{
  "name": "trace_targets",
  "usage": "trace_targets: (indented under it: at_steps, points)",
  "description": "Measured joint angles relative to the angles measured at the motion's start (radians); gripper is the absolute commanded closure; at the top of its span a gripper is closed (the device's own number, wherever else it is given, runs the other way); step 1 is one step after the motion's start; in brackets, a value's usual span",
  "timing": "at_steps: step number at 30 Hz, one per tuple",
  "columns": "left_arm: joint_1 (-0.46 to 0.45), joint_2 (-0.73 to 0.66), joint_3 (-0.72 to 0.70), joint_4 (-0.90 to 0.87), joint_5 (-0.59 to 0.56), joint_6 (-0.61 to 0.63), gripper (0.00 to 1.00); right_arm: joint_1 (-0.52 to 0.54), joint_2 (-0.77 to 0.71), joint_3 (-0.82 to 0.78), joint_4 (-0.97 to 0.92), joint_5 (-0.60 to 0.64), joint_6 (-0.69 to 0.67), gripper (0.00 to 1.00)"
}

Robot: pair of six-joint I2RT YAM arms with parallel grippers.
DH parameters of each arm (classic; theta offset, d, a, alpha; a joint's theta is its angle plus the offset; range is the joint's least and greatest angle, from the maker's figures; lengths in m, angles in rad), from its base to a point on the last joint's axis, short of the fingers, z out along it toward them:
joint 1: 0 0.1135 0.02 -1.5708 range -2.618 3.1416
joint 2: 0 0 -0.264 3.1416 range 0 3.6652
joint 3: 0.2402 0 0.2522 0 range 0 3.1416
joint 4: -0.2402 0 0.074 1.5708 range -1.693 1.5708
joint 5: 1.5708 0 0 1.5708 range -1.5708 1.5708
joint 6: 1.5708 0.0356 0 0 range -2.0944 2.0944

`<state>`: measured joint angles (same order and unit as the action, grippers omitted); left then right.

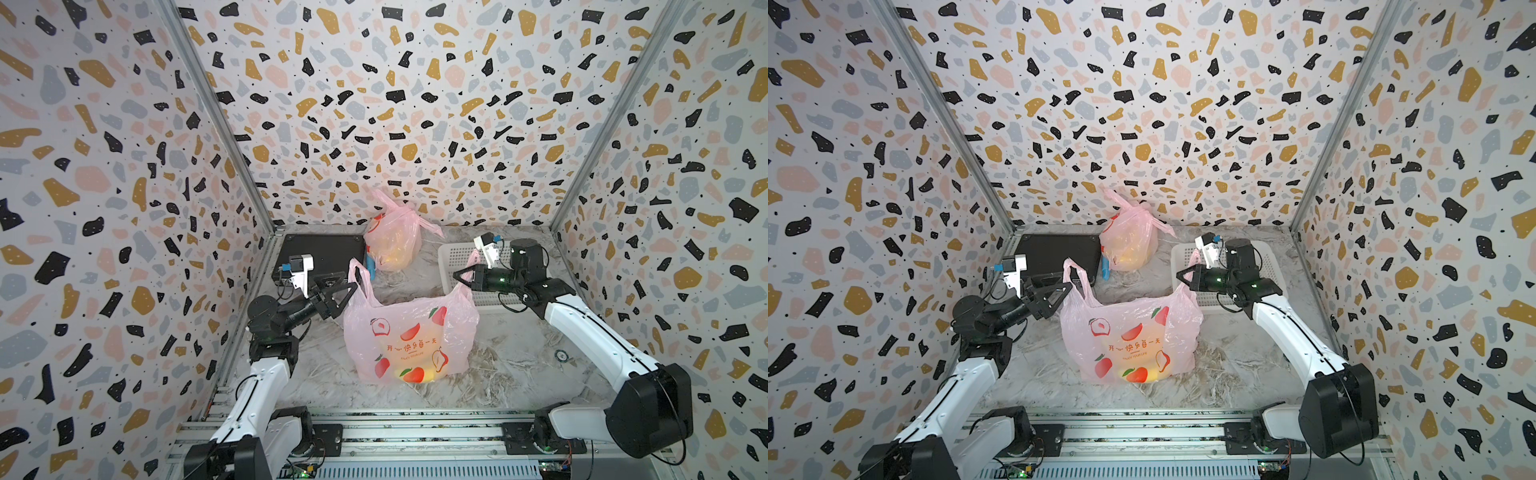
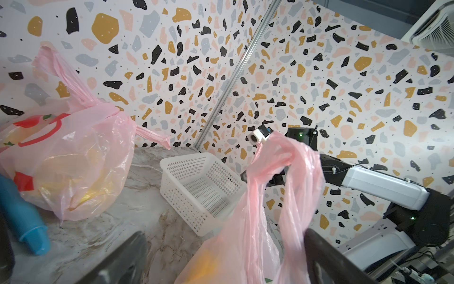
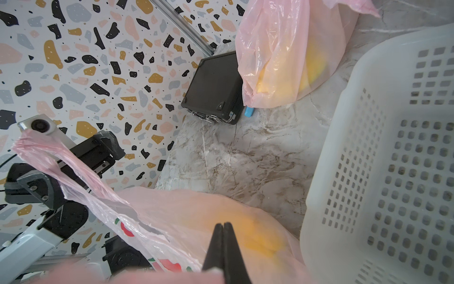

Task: Place the banana into a plastic bag & tie a knot
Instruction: Adjust the plastic bag at the center of the board.

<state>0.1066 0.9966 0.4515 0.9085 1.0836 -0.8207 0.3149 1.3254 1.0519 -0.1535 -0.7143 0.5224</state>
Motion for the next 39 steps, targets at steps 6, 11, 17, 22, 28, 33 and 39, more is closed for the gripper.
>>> trace_targets:
  at_steps: [6, 11, 17, 22, 28, 33, 39]
  points:
    - [-0.023, 0.121, -0.006, 0.168, 0.006, -0.103, 0.29, -0.001, 0.006, 0.0, 0.048, -0.028, 0.042, 1.0]
    - [-0.09, 0.147, -0.006, 0.182, 0.004, -0.101, 0.44, -0.001, 0.019, 0.0, 0.095, -0.053, 0.077, 1.0]
    - [-0.14, 0.093, 0.001, 0.026, -0.027, 0.011, 0.65, -0.001, 0.02, 0.0, 0.125, -0.069, 0.103, 1.0]
    - [-0.187, 0.027, 0.03, -0.144, -0.073, 0.114, 1.0, 0.0, 0.021, 0.0, 0.141, -0.084, 0.116, 1.0]
    - [-0.302, -0.113, 0.153, -0.543, -0.268, 0.288, 1.0, 0.015, 0.022, 0.016, 0.101, -0.072, 0.079, 1.0]
    - [-0.441, -0.185, 0.311, -0.83, -0.518, 0.376, 1.0, 0.061, 0.019, 0.109, -0.027, 0.004, -0.039, 1.0]
    - [-0.615, -0.122, 0.51, -1.097, -0.848, 0.429, 1.0, 0.143, -0.039, 0.22, -0.141, 0.112, -0.201, 1.0]
